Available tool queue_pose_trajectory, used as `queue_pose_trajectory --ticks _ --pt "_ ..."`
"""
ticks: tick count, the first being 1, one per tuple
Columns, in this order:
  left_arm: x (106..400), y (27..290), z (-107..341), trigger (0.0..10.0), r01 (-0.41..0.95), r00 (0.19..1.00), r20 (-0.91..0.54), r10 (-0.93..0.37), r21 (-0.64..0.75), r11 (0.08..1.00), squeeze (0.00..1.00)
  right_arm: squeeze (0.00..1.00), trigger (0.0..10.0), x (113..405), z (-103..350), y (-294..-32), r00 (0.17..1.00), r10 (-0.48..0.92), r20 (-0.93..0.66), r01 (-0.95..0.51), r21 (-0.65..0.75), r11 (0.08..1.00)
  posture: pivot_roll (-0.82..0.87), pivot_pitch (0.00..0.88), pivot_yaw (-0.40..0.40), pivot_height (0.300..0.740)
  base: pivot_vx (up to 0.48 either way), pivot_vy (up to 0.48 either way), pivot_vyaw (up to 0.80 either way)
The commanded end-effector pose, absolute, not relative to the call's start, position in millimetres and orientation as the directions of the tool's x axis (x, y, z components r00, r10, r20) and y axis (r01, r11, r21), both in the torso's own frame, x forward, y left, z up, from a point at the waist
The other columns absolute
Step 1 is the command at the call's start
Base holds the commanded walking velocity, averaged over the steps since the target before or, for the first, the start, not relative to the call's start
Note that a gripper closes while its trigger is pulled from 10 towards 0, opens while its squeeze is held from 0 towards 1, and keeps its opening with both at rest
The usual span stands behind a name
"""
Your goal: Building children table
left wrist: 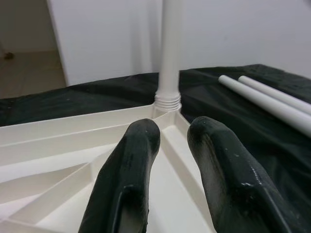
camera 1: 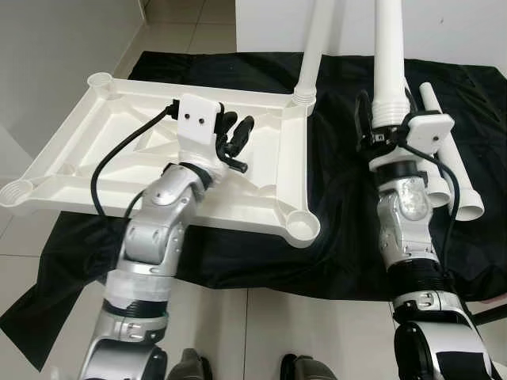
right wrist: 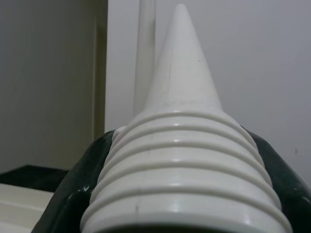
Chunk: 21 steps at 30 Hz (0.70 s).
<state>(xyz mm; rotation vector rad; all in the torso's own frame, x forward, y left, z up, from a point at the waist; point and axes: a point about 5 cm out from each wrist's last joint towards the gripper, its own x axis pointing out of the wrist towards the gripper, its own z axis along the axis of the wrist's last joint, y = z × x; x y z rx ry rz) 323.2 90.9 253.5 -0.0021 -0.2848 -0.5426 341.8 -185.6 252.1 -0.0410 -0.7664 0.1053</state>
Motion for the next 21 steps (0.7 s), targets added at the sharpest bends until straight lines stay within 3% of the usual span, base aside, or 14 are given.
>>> queue_pose_trajectory --ticks 1,4,9,10,15,19,21 --pt "322.2 87.8 252.4 10.0 0.564 0.785 0.246 -0.569 0.096 0.820 0.00 0.00 10.0 339.7 262.7 -183.1 0.681 0.121 0.722 -0.094 -0.077 0.993 -0.05 0.077 0.050 0.740 0.000 0.000 0.00" --pt "322.4 88.5 252.9 10.0 0.566 0.785 0.244 -0.570 0.090 0.819 0.00 0.00 10.0 339.6 266.5 -183.0 0.673 0.127 0.728 -0.096 -0.084 0.992 -0.05 0.077 0.055 0.740 0.000 0.000 0.00" --pt "321.1 91.8 260.4 10.0 0.558 0.792 0.209 -0.574 0.134 0.819 0.00 0.00 10.0 332.0 301.0 -182.0 0.584 0.164 0.795 -0.105 -0.127 0.986 -0.06 0.074 0.058 0.740 0.000 0.000 0.00" --pt "320.4 91.4 265.2 10.0 0.586 0.781 0.216 -0.587 0.076 0.807 0.00 0.00 10.0 328.3 307.4 -180.0 0.559 0.180 0.809 -0.112 -0.141 0.984 -0.06 0.073 0.059 0.740 0.000 0.000 0.00" --pt "318.7 90.5 269.0 10.0 0.616 0.760 0.235 -0.606 0.038 0.787 0.00 0.00 10.0 326.4 308.2 -177.1 0.550 0.204 0.810 -0.124 -0.162 0.979 -0.06 0.071 0.061 0.740 0.000 0.000 0.00" --pt "316.6 91.7 271.5 10.0 0.654 0.734 0.245 -0.634 -0.002 0.756 0.00 0.00 10.0 317.9 303.0 -161.0 0.519 0.335 0.787 -0.201 -0.269 0.942 -0.06 0.065 0.065 0.740 0.000 0.000 0.00" --pt "316.6 91.7 271.5 10.0 0.654 0.734 0.245 -0.634 -0.002 0.756 0.00 0.00 10.0 317.9 303.0 -161.0 0.519 0.335 0.787 -0.201 -0.269 0.942 -0.06 0.065 0.065 0.740 0.000 0.000 0.00"
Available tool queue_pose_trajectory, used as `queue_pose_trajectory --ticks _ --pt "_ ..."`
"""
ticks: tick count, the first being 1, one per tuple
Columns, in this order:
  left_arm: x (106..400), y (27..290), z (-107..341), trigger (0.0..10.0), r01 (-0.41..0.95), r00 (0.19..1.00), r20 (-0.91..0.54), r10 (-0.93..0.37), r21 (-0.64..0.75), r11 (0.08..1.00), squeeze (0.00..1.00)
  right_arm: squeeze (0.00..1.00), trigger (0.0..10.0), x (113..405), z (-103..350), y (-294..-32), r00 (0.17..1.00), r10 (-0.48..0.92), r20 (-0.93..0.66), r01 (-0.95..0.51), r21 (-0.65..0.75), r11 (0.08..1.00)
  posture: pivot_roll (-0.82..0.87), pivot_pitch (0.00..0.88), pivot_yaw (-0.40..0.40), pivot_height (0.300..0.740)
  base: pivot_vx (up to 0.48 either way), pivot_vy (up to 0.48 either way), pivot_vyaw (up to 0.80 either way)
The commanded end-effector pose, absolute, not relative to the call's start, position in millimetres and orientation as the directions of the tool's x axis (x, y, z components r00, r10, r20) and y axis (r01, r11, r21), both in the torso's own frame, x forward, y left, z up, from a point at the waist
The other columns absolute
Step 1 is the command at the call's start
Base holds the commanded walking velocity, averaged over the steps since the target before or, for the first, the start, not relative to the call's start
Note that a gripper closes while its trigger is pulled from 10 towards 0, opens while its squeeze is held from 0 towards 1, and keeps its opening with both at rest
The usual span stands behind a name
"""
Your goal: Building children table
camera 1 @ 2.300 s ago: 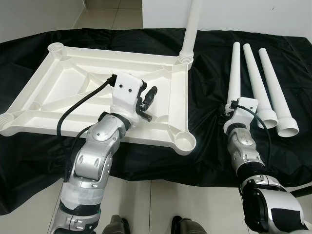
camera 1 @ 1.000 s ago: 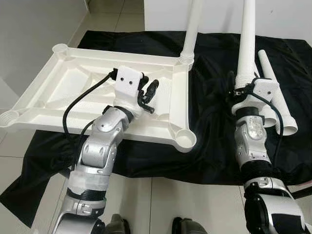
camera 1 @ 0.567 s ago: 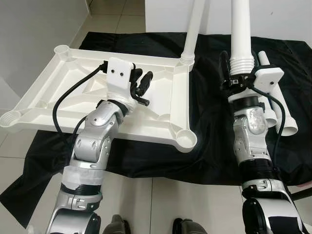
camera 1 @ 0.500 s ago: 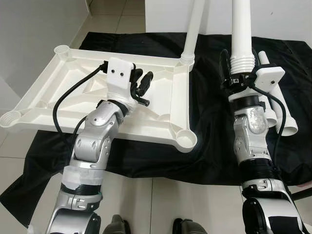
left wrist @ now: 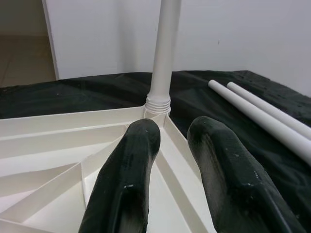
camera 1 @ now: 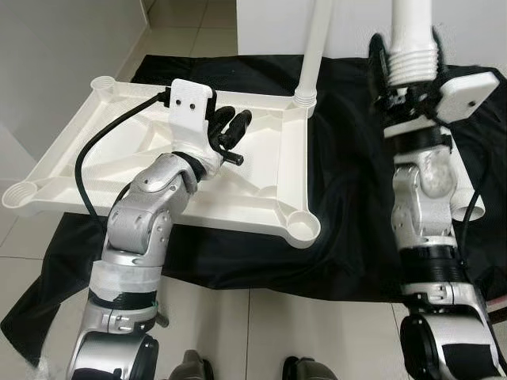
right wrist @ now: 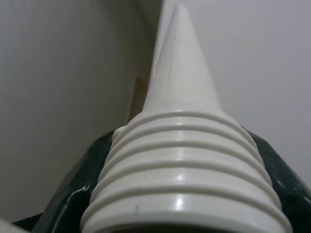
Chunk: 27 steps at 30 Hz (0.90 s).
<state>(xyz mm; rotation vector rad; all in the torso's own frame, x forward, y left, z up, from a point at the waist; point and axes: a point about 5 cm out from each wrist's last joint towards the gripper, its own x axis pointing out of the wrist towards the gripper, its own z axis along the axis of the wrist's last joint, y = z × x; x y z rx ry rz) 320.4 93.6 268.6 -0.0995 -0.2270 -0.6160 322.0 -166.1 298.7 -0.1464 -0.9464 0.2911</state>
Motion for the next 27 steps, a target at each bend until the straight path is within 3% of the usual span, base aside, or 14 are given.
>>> queue_pose_trajectory --ticks 1,2,11,15,19,20,27 --pt "317.3 92.9 272.2 10.0 0.653 0.734 0.248 -0.632 0.001 0.758 0.14 0.00 10.0 317.0 299.3 -157.7 0.522 0.370 0.768 -0.220 -0.298 0.929 -0.06 0.063 0.064 0.740 0.000 0.000 0.00" --pt "318.5 94.7 273.0 10.0 0.665 0.723 0.252 -0.643 -0.005 0.747 1.00 0.00 10.0 317.0 289.5 -155.1 0.548 0.404 0.733 -0.244 -0.323 0.915 -0.06 0.063 0.062 0.740 0.000 0.000 0.00" --pt "315.9 95.7 280.0 10.0 0.743 0.662 0.279 -0.696 -0.118 0.659 1.00 0.00 10.0 310.2 246.3 -149.7 0.633 0.508 0.584 -0.355 -0.364 0.861 -0.07 0.076 0.049 0.740 0.000 0.000 0.00" --pt "308.8 90.1 287.1 10.0 0.815 0.578 0.330 -0.746 -0.269 0.513 1.00 0.00 10.0 300.2 221.9 -145.6 0.653 0.573 0.495 -0.430 -0.379 0.819 -0.08 0.087 0.047 0.740 0.000 0.000 0.00" --pt "308.5 87.6 286.7 10.0 0.822 0.563 0.331 -0.757 -0.317 0.473 1.00 0.00 10.0 298.4 219.2 -144.1 0.653 0.586 0.479 -0.444 -0.386 0.809 -0.08 0.089 0.048 0.740 0.000 0.000 0.00" --pt "308.4 86.4 287.1 10.0 0.824 0.554 0.342 -0.759 -0.354 0.442 0.00 0.00 10.0 297.9 218.2 -143.1 0.651 0.595 0.471 -0.451 -0.390 0.803 -0.08 0.090 0.048 0.740 0.000 0.000 0.00" --pt "306.6 82.6 286.4 10.0 0.822 0.530 0.366 -0.765 -0.445 0.356 0.00 0.00 10.0 294.9 214.2 -138.1 0.645 0.620 0.448 -0.475 -0.400 0.783 -0.08 0.095 0.047 0.740 0.000 0.000 0.00"
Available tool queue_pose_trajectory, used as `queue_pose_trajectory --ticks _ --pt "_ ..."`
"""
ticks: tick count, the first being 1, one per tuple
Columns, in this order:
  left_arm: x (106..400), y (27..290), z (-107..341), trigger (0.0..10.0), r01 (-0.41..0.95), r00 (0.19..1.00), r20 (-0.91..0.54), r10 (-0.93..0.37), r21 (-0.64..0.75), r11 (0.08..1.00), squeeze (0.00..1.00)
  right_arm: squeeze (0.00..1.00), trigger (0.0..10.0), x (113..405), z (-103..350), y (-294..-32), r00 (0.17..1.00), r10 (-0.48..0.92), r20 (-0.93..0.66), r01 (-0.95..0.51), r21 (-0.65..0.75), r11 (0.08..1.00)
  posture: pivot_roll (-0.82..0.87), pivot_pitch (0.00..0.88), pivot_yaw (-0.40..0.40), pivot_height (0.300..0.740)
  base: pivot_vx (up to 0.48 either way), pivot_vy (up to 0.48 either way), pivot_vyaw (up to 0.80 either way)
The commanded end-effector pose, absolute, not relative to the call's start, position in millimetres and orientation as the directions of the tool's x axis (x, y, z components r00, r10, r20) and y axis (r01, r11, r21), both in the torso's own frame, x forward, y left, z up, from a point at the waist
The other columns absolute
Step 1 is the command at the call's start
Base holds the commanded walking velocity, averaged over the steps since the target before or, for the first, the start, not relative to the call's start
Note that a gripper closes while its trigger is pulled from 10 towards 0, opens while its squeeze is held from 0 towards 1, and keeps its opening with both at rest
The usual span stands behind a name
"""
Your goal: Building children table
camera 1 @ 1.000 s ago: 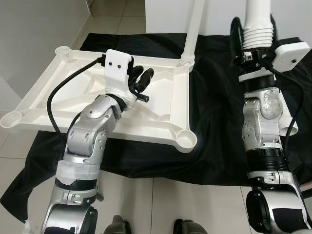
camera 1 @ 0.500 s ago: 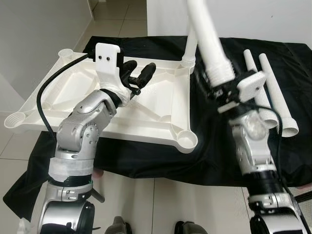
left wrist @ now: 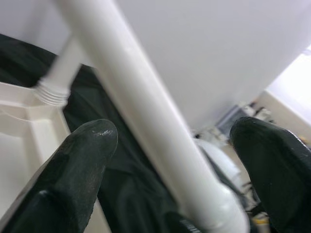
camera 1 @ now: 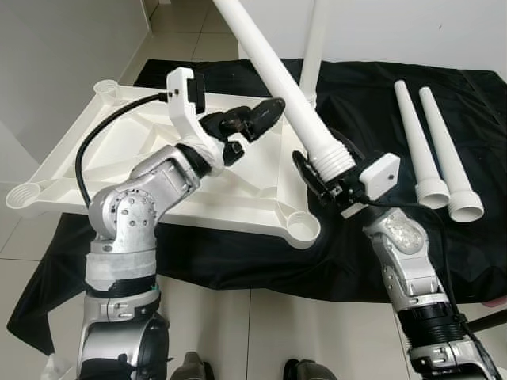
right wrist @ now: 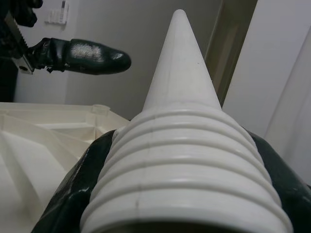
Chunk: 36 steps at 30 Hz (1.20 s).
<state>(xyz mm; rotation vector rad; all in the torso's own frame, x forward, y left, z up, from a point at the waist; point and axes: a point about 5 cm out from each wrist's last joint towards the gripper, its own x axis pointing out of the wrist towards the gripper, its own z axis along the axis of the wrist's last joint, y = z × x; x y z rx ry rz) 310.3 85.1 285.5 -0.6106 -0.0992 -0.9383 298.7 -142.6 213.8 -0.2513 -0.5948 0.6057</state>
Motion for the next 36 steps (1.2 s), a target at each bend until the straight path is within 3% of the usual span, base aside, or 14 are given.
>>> queue_pose_trajectory --ticks 1,8,11,15,26,27,36 --pt "306.1 81.2 283.9 10.0 0.816 0.528 0.353 -0.772 -0.461 0.347 0.00 0.00 10.0 293.8 213.5 -136.1 0.640 0.627 0.444 -0.483 -0.402 0.778 -0.08 0.095 0.046 0.740 0.000 0.000 0.00" --pt "305.8 77.8 280.1 10.0 0.797 0.531 0.336 -0.778 -0.509 0.325 0.00 0.00 10.0 291.3 213.7 -131.4 0.625 0.643 0.443 -0.502 -0.402 0.766 -0.08 0.101 0.047 0.740 0.000 0.000 0.00" --pt "300.9 71.3 272.5 10.0 0.796 0.492 0.282 -0.823 -0.528 0.295 0.00 0.00 10.0 288.5 215.5 -126.6 0.605 0.653 0.456 -0.515 -0.401 0.757 -0.08 0.104 0.050 0.740 0.000 0.000 0.00" --pt "299.6 69.7 269.4 10.0 0.795 0.492 0.248 -0.834 -0.519 0.315 0.00 0.00 10.0 287.8 215.7 -124.5 0.603 0.651 0.461 -0.514 -0.400 0.759 -0.08 0.104 0.054 0.740 0.000 0.000 0.00" --pt "316.2 79.6 274.4 10.0 0.716 0.571 0.224 -0.789 -0.605 0.347 0.00 0.00 10.0 273.9 206.0 -109.4 0.547 0.716 0.433 -0.583 -0.417 0.697 -0.08 0.106 0.063 0.740 0.000 0.000 0.00" --pt "325.4 92.2 278.9 10.0 0.684 0.613 0.223 -0.758 -0.631 0.367 0.00 0.00 10.0 269.3 200.5 -108.7 0.542 0.731 0.414 -0.600 -0.418 0.682 -0.08 0.105 0.065 0.740 0.000 0.000 0.00" --pt "339.9 118.8 287.4 10.0 0.620 0.687 0.216 -0.694 -0.672 0.405 0.00 0.00 10.0 264.7 196.6 -116.2 0.565 0.709 0.423 -0.590 -0.394 0.705 -0.08 0.104 0.078 0.740 0.000 0.000 0.00"
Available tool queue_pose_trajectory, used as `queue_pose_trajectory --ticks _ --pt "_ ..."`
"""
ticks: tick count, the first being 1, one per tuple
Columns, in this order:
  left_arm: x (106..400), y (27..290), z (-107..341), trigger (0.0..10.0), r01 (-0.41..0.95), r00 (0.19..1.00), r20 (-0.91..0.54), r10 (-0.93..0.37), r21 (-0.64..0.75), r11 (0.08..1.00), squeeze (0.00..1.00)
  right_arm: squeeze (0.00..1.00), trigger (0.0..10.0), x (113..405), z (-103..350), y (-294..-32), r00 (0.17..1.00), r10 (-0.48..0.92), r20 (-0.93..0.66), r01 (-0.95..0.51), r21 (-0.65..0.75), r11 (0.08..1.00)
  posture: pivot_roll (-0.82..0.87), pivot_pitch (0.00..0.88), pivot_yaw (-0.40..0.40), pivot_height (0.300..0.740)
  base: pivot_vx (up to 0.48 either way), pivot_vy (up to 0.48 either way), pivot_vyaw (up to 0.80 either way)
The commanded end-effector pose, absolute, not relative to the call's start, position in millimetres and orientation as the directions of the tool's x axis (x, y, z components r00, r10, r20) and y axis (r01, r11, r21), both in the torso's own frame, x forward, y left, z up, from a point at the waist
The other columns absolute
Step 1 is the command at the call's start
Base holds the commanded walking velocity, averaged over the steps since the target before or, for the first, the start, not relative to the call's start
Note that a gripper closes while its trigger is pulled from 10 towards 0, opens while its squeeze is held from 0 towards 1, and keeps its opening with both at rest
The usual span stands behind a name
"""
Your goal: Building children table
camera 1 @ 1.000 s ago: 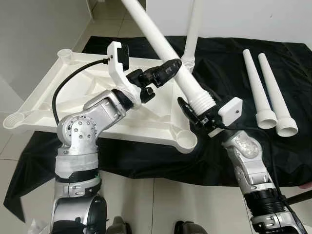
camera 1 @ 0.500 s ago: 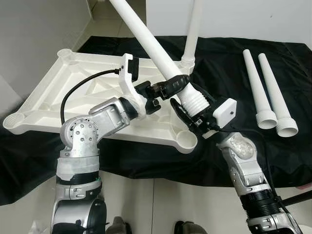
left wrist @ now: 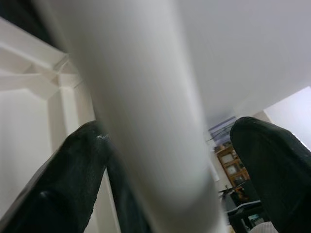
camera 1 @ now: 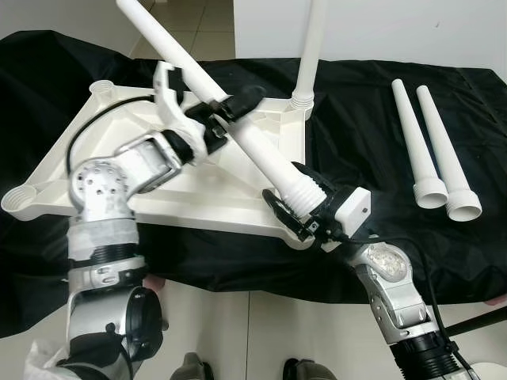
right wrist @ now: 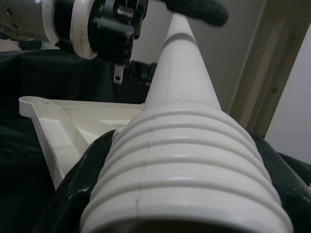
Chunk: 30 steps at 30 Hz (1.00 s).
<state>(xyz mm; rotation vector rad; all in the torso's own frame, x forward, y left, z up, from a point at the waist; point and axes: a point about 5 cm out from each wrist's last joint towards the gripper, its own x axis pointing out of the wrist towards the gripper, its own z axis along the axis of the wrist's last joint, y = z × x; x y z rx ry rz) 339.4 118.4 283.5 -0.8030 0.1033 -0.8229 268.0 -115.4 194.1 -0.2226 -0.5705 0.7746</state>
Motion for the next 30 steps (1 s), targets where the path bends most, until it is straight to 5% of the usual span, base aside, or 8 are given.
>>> queue_pose_trajectory --ticks 1,3,4,23,24,25,26,30 --pt "341.8 121.6 287.7 10.0 0.607 0.698 0.212 -0.684 -0.681 0.410 0.00 0.00 10.0 264.6 196.6 -117.5 0.568 0.705 0.424 -0.592 -0.384 0.708 -0.08 0.104 0.080 0.740 0.000 0.000 0.00" --pt "345.6 124.9 287.2 6.9 0.574 0.722 0.211 -0.659 -0.714 0.401 0.00 0.00 10.0 264.1 196.2 -119.2 0.571 0.704 0.423 -0.597 -0.374 0.710 -0.08 0.104 0.082 0.740 0.000 0.000 0.00" --pt "346.5 125.2 286.6 0.0 0.563 0.728 0.208 -0.654 -0.725 0.397 0.00 0.00 10.0 264.0 196.0 -119.3 0.571 0.704 0.422 -0.599 -0.372 0.709 -0.08 0.104 0.082 0.740 0.000 0.000 0.00" --pt "343.6 121.7 287.5 0.0 0.560 0.712 0.247 -0.657 -0.764 0.320 0.00 0.00 10.0 270.2 183.1 -116.2 0.589 0.742 0.319 -0.701 -0.255 0.666 -0.06 0.106 0.075 0.740 0.000 0.000 0.00" --pt "342.5 121.6 289.7 0.0 0.576 0.706 0.257 -0.660 -0.750 0.324 0.00 1.00 10.0 271.6 181.1 -116.8 0.594 0.742 0.310 -0.729 -0.183 0.660 -0.06 0.106 0.075 0.740 0.000 0.000 0.00" --pt "342.5 121.6 289.7 0.0 0.576 0.706 0.257 -0.660 -0.750 0.324 0.00 1.00 10.0 271.6 181.1 -116.8 0.594 0.742 0.310 -0.729 -0.183 0.660 -0.06 0.106 0.075 0.740 0.000 0.000 0.00" --pt "342.0 121.5 291.4 10.0 0.582 0.707 0.257 -0.659 -0.741 0.335 0.00 1.00 10.0 271.9 181.8 -117.9 0.596 0.738 0.318 -0.747 -0.117 0.654 -0.06 0.105 0.073 0.740 0.000 0.000 0.00" --pt "341.4 122.2 293.2 10.0 0.590 0.707 0.261 -0.658 -0.731 0.344 0.00 1.00 10.0 273.0 182.3 -119.1 0.607 0.728 0.319 -0.748 -0.080 0.659 -0.06 0.105 0.072 0.740 0.000 0.000 0.00"
